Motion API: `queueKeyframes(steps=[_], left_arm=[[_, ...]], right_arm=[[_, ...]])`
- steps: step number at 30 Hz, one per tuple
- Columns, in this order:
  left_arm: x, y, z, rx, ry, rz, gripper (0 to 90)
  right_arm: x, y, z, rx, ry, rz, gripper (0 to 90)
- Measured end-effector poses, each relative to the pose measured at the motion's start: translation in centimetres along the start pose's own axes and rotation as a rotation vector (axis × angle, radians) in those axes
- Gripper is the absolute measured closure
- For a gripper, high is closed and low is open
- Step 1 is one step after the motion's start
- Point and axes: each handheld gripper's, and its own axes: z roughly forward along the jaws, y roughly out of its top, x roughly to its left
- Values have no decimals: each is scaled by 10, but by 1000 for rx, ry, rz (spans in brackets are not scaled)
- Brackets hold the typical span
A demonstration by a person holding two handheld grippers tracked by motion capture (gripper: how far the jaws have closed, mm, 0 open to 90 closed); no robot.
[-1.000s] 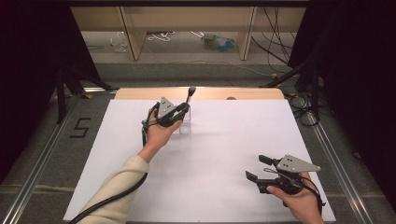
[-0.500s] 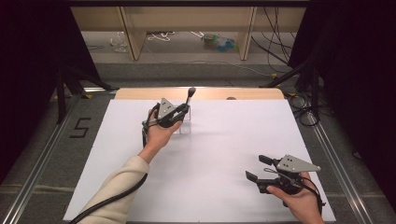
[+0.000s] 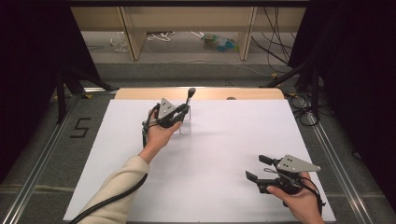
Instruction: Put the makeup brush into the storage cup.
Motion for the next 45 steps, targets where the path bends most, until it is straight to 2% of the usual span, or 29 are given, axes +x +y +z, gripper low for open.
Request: queueKeyframes(steps=[34,35,41,45], left_arm=[[0,-4,1,21,3,0,784],[0,-4,1,21,3,-2,785],[1,-4,1,24,1,-6,784],[1,-4,-1,39,-4,-23,769]], right_arm=[[0,0,0,-3,-1,-1,223],[0,-1,2,-21,5,0,223],[0,0,1,-6,-3,-2,223],[1,0,0,6,3,15,223]])
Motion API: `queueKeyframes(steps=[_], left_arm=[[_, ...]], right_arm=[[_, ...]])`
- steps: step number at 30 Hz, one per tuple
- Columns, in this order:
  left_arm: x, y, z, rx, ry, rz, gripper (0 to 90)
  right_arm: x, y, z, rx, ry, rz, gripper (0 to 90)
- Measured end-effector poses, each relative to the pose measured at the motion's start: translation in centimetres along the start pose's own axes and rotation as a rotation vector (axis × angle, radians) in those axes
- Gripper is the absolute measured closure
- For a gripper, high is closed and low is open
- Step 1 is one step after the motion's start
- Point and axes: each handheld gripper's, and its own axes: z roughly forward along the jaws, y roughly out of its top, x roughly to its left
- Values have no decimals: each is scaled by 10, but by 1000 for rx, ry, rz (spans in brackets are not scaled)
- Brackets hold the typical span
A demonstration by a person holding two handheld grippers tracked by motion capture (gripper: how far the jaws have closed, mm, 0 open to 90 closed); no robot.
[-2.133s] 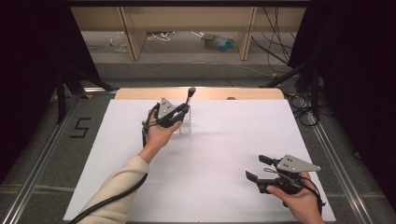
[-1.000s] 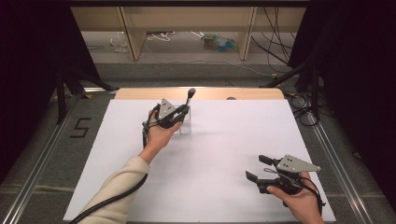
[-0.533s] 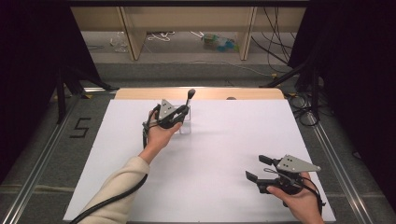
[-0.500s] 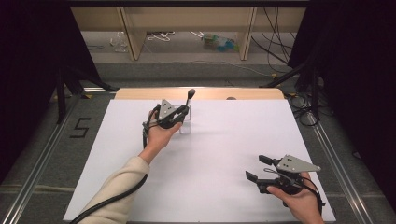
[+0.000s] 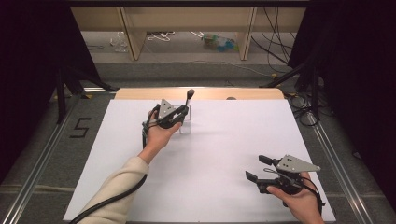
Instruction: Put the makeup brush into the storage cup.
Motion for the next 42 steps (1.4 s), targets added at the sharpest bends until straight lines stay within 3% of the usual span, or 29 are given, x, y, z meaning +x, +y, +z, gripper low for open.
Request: queueKeyframes(steps=[3,6,7,10,13,14,15,18,19,20,30,32,36,42], left_arm=[[0,3,-7,15,-23,-10,638],[-1,6,-20,13,-57,-20,508],[-2,8,-25,11,-67,-12,470],[-5,11,-40,10,-92,8,351],[-7,12,-53,7,-122,24,280],[-7,12,-57,6,-126,30,258],[-8,12,-61,3,-130,33,243],[-9,10,-72,1,-137,47,212],[-9,10,-75,2,-134,52,202],[-9,9,-78,-1,-133,53,190],[-16,3,-106,-9,-149,74,155],[-18,3,-111,-10,-154,78,154],[-20,3,-119,-43,-146,107,156],[-22,0,-130,-49,-152,106,156]], right_arm=[[-1,0,0,-14,4,-14,221],[0,0,1,-11,15,10,221],[-1,0,1,-16,-3,-17,221],[0,0,1,-12,9,-1,221],[0,1,-2,13,-14,-21,216],[1,1,-2,20,-9,-16,216],[2,0,1,-9,12,0,216],[1,0,1,-12,8,0,214],[0,0,1,-11,-3,-20,213],[0,1,-1,12,-16,-23,213],[0,1,-2,11,-16,-25,209],[1,2,-3,29,-3,-3,209],[-1,1,-2,11,-18,-24,209],[-1,1,-1,-8,-10,-22,209]])
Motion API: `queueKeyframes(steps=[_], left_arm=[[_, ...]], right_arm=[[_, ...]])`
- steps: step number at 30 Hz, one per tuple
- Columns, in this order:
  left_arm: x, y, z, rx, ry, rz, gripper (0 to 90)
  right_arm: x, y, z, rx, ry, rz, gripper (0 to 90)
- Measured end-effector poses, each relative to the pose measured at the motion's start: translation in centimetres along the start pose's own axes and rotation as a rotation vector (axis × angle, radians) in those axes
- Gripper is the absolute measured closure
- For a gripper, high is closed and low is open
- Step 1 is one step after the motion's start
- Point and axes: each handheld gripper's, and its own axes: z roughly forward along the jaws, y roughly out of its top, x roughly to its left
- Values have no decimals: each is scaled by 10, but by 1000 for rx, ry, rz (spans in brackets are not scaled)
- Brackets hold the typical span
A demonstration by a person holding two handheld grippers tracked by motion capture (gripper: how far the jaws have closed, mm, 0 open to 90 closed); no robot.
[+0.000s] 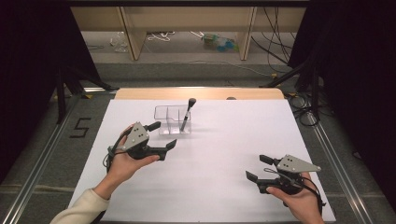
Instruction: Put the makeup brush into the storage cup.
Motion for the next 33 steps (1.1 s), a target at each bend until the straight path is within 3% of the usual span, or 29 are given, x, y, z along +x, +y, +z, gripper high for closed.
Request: queueKeyframes(steps=[4,6,13,15,33], left_arm=[[-1,-1,-6,-1,-4,-1,155],[-1,-2,-8,-5,-1,2,155],[-2,-4,-15,-6,-2,1,155],[-2,-5,-17,-8,-2,5,156],[-8,-11,-29,-7,-10,10,155]], right_arm=[[0,1,-2,18,-10,-3,209],[1,1,-3,36,4,19,209],[0,0,0,2,-3,-1,209],[1,0,-1,15,5,22,209],[1,0,-1,15,4,22,209]])
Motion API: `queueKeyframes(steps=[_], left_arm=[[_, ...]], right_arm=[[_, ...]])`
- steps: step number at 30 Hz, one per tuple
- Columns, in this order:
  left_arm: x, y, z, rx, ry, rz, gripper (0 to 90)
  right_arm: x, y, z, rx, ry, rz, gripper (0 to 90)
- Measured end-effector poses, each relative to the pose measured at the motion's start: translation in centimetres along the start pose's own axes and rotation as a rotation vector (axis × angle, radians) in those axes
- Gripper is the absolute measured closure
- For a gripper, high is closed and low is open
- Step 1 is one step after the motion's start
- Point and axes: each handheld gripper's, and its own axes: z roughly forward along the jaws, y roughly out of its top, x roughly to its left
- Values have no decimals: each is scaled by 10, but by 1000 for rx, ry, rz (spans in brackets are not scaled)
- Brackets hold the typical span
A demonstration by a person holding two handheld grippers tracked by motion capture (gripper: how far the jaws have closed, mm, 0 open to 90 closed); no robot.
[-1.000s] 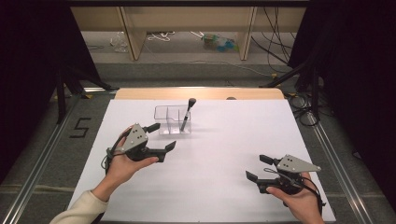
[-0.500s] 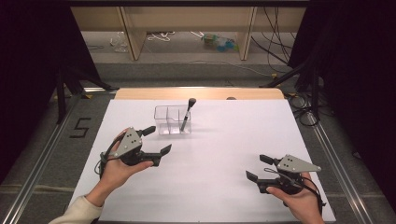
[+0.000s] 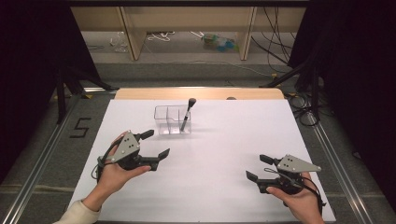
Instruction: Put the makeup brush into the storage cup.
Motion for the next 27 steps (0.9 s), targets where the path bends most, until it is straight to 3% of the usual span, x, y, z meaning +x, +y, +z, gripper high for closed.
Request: queueKeyframes(steps=[20,21,27], left_arm=[[-14,-6,-21,-26,-9,-17,156],[-15,-6,-23,-27,-8,-14,156],[-16,-10,-27,-26,-13,-10,156]], right_arm=[[0,0,0,-1,0,1,209],[-2,0,1,-15,-7,-19,209],[0,0,1,-1,-4,0,209]])
